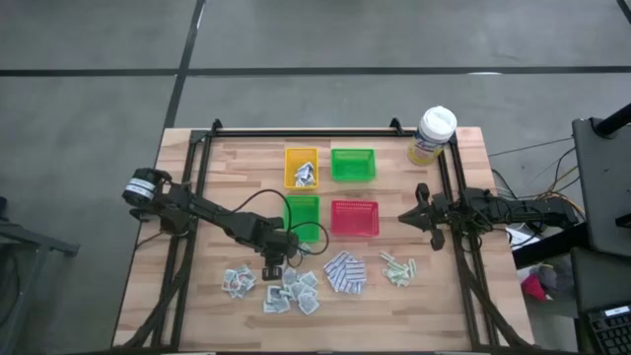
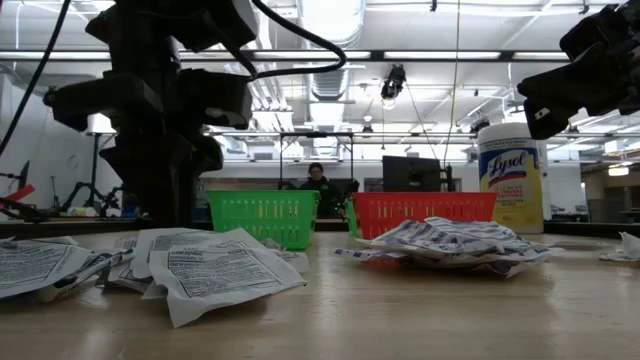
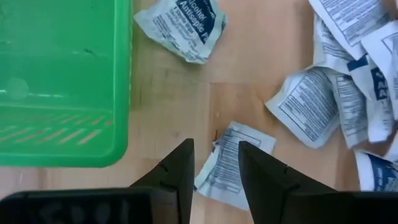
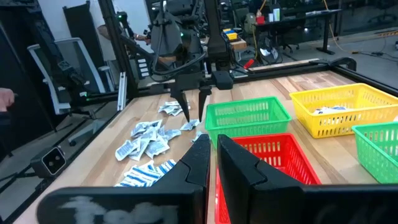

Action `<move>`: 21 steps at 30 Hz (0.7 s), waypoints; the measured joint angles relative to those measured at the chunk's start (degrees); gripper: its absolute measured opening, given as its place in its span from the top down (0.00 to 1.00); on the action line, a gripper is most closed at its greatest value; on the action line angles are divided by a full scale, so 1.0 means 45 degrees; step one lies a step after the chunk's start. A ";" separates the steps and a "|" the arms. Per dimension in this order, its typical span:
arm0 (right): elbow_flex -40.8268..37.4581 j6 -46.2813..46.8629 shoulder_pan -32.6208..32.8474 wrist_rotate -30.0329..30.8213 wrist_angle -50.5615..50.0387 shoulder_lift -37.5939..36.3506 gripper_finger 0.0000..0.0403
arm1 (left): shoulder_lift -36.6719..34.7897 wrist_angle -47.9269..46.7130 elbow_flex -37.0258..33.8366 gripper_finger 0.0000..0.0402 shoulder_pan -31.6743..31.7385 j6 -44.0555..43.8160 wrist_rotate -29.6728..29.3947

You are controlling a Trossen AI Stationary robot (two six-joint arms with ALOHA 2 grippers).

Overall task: Pick & Place First Aid Supplies
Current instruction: Put the blue alcohol pad into the yellow bin

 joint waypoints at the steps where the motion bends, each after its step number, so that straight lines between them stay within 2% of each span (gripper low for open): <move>1: 0.0005 0.0000 0.0001 0.0000 0.0004 0.0000 0.93 | 0.0000 0.0211 -0.0095 0.71 0.0000 0.0000 -0.0005; 8: 0.0001 0.0000 -0.0004 0.0000 0.0004 0.0000 0.93 | 0.0000 0.1427 -0.0698 0.71 0.0000 -0.0005 0.0000; 16: 0.0004 -0.0002 -0.0004 0.0000 0.0004 0.0000 0.93 | -0.0019 0.1889 -0.1337 0.71 0.0005 -0.0582 -0.0063; 21: 0.0001 -0.0002 -0.0001 0.0000 0.0004 0.0000 0.93 | -0.0019 0.1842 -0.1347 0.77 0.0005 -0.0678 -0.0068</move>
